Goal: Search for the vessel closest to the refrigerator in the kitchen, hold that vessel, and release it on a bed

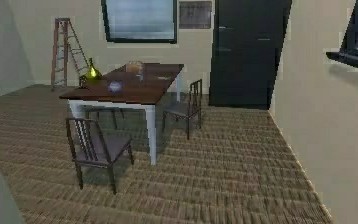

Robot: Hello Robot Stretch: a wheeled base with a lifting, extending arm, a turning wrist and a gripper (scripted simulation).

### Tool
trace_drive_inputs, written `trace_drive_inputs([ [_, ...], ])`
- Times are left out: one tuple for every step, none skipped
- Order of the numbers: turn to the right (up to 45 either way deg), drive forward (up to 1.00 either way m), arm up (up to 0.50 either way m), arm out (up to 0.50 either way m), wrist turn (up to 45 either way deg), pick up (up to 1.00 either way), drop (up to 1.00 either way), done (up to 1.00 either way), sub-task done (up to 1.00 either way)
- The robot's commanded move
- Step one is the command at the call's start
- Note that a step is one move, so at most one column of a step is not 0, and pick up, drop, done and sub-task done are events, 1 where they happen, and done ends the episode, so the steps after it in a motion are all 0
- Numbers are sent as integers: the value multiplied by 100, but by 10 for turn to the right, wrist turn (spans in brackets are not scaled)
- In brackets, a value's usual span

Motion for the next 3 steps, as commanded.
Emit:
trace_drive_inputs([
  [0, 100, 0, 0, 0, 0, 0, 0, 0],
  [-60, 0, 0, 0, 0, 0, 0, 0, 0],
  [0, 20, 0, 0, 0, 0, 0, 0, 0],
])
